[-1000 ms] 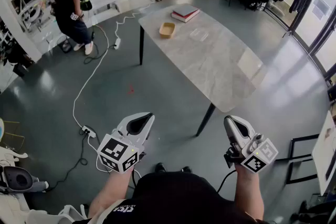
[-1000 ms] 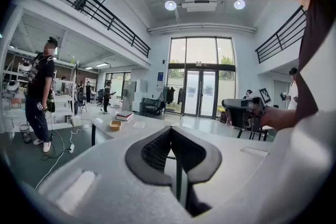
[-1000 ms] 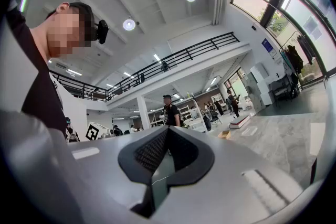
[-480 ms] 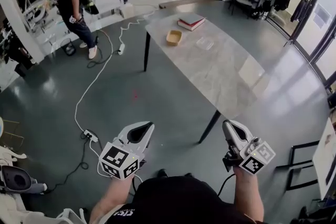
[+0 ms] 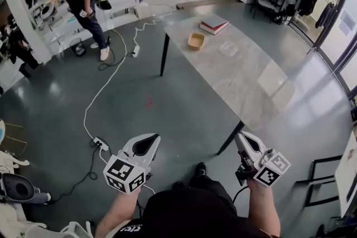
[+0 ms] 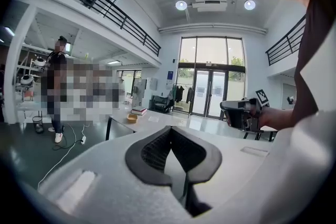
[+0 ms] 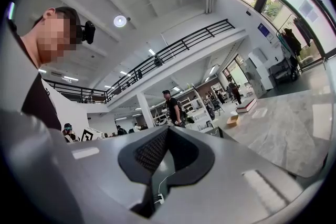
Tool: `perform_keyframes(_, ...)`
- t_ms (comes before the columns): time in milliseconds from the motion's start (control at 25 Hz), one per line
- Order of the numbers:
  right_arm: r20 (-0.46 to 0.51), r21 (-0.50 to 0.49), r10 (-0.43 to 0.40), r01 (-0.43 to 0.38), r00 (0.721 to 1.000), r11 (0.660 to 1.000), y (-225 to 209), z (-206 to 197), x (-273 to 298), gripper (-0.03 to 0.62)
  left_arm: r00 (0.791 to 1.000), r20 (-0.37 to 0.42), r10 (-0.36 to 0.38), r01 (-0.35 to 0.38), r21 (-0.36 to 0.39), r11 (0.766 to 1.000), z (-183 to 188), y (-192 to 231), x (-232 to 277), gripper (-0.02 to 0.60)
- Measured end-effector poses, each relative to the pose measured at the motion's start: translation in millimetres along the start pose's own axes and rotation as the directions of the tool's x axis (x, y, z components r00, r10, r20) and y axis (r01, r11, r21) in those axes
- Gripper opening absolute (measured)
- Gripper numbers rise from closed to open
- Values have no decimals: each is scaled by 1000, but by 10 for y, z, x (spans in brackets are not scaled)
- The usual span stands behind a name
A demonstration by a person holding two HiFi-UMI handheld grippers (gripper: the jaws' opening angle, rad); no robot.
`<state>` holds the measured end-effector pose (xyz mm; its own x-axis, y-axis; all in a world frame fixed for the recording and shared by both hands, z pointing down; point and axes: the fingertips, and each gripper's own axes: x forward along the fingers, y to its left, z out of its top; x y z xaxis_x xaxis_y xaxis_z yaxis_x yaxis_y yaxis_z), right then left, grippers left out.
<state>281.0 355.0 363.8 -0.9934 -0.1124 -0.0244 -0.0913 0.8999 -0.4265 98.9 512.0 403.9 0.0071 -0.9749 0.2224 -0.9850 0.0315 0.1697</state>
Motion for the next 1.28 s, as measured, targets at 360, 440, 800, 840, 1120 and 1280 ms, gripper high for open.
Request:
perform_keyframes(360, -14, 40, 55, -54, 998, 998, -460, 59, 635, 2, 999, 3, 44, -44, -26, 999, 102, 478, 454, 3)
perform_keyframes(440, -14, 50, 62, -61, 998, 997, -670, 121, 793, 1, 999, 7, 51, -51, -19, 999, 206, 591, 666, 3)
perform_keyframes(800, -31, 72, 100, -98, 994, 993, -1614, 538, 1507, 0, 999, -16, 48, -48, -12, 999, 588, 1024, 1813, 3)
perform_keyframes(840, -30, 71, 99, -97, 995, 993, -1720, 592, 1558, 1, 999, -17, 47, -47, -16, 999, 622, 1061, 1942, 3)
perform_keyframes(1120, -44, 62, 80, -77, 996, 995, -2314, 785, 1735, 2, 999, -26, 21, -22, -13, 1000, 758, 1194, 2673, 3)
perform_keyframes(1280, -47, 69, 50, -47, 998, 996, -2569, 831, 1807, 2, 999, -44, -16, 15, -18, 1000, 770, 1255, 3015, 3)
